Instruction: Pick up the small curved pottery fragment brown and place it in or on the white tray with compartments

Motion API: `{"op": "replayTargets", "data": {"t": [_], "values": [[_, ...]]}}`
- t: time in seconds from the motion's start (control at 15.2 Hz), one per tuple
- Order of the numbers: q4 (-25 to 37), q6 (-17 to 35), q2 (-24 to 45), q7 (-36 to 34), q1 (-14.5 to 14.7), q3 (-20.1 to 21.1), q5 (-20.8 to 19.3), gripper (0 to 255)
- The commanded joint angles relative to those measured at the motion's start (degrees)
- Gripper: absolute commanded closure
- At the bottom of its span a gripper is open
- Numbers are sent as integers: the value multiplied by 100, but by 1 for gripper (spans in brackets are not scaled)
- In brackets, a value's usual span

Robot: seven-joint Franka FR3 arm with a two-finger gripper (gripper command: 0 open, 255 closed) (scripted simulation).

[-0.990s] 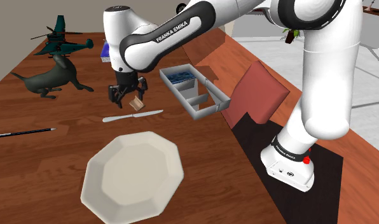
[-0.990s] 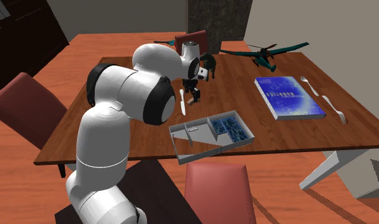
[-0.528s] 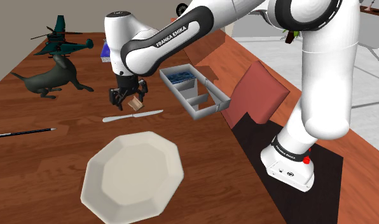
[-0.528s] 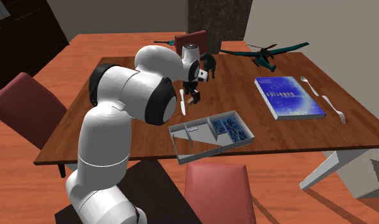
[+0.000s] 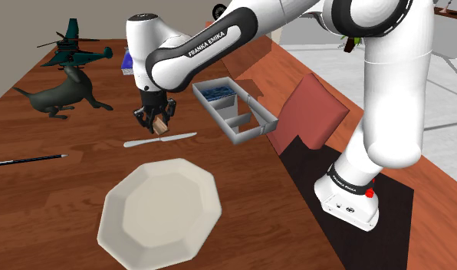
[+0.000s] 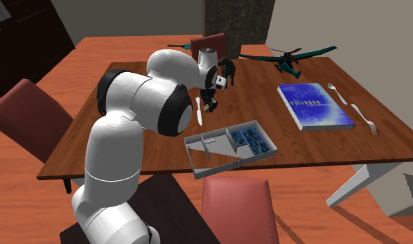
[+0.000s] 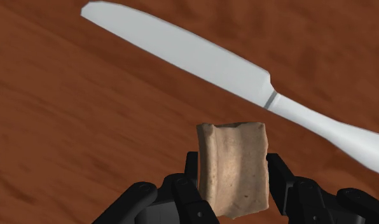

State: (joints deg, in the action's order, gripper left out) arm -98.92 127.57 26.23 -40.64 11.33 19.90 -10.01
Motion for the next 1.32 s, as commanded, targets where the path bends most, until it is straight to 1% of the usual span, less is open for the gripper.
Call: {"op": "replayTargets", "data": {"t": [0.0, 0.2, 1.25], "values": [[-1, 0, 0, 0, 0, 1, 1, 255], [1, -1, 2, -1, 2, 1, 0, 255], [593, -1031, -464, 134, -52, 112, 222, 255]]}}
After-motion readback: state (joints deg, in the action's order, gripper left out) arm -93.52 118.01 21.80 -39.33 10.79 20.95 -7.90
